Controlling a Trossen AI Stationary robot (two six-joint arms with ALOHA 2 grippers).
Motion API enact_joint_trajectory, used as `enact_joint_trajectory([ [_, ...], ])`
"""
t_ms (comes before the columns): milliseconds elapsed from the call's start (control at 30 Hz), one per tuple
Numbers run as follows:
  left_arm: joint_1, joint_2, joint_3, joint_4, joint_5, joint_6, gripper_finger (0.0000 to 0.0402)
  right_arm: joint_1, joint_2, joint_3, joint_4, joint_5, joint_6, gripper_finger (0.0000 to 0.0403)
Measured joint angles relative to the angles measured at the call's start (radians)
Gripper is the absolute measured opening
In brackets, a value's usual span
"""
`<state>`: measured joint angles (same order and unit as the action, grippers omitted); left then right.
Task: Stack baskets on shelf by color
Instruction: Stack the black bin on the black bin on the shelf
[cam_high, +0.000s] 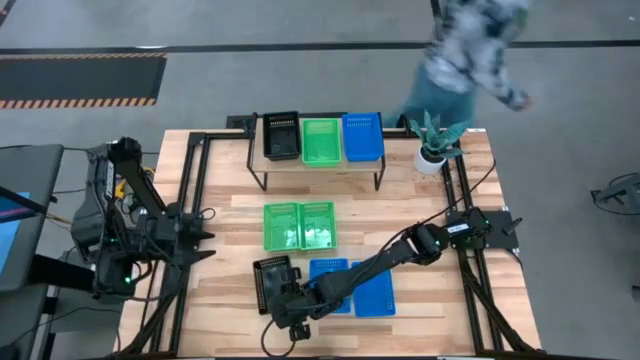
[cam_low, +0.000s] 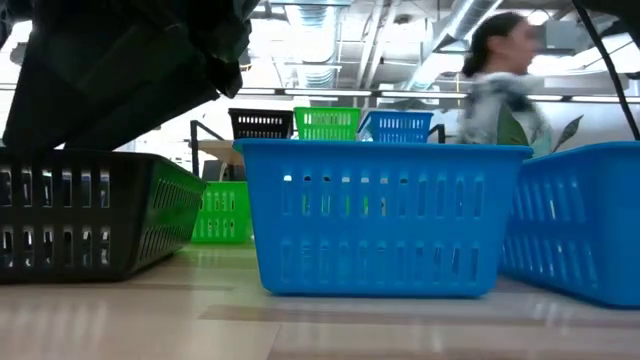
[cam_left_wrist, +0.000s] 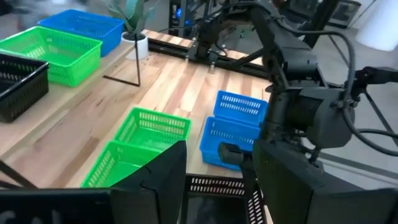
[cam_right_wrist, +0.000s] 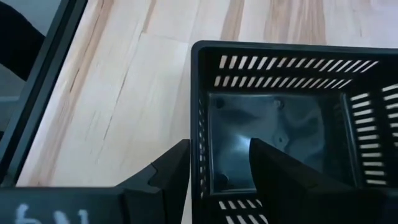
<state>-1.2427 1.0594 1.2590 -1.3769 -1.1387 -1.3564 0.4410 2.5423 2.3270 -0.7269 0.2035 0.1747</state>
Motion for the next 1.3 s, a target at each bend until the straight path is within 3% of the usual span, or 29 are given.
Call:
enact_joint_trajectory([
  [900, 0.001, 0.000, -0.005, -0.009, -0.021, -0.040, 0.0174, 0.002, -0.002, -0.067, 0.073, -0.018, 0.002, 0.0180],
  [1067, 0.001, 0.000, -0.005, -0.009, -0.021, -0.040, 0.0174, -0.001, -0.002, -0.067, 0.057, -0.018, -0.015, 0.0139],
  [1300, 0.001, 0.000, -0.005, -0.009, -0.031, -0.040, 0.0174, -0.024, -0.002, -0.067, 0.006, -0.018, -0.046, 0.0016],
])
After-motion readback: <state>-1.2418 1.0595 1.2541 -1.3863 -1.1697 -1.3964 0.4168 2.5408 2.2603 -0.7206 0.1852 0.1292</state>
